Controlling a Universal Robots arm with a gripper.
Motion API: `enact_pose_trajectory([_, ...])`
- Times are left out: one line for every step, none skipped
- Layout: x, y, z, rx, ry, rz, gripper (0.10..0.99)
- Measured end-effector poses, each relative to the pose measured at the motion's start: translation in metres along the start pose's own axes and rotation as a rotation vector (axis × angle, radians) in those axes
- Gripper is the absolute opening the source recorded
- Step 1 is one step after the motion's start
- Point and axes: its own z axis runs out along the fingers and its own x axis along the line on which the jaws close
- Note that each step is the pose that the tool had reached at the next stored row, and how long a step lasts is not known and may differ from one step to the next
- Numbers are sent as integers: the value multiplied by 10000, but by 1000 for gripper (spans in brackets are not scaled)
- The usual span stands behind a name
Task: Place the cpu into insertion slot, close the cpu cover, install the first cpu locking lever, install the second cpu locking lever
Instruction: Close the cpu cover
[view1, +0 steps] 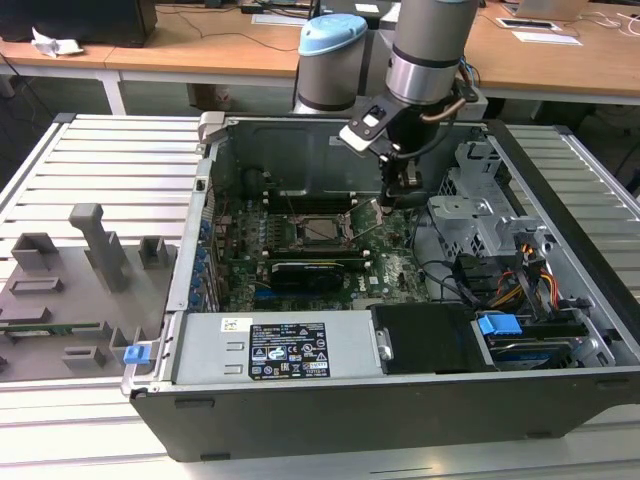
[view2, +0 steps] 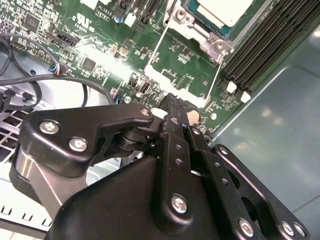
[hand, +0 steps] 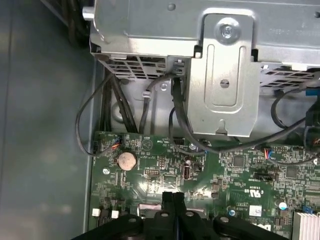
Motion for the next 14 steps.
enact_pose_trajectory([2, 13, 5, 7, 0, 1, 106])
enact_pose_trajectory([4, 23, 9, 13, -1, 1, 106])
enact_pose_trajectory([6, 37, 14, 20, -3, 2, 106])
enact_pose_trajectory([7, 46, 17, 24, -6, 1, 106])
enact_pose_trajectory([10, 58, 22, 31, -11, 1, 106])
enact_pose_trajectory([11, 66, 25, 36, -13, 0, 106])
enact_pose_trajectory([14, 74, 32, 44, -14, 1, 106])
enact_pose_trajectory([16, 79, 39, 50, -15, 2, 106])
enact_pose_trajectory([19, 88, 48, 62, -18, 2, 106])
enact_pose_trajectory([21, 99, 57, 73, -19, 2, 106])
enact_pose_trajectory([22, 105, 64, 79, -20, 3, 106])
enact_pose_trajectory([22, 109, 70, 83, -20, 3, 106])
enact_pose_trajectory([23, 113, 82, 89, -21, 3, 106])
enact_pose_trajectory([24, 116, 96, 92, -22, 4, 106])
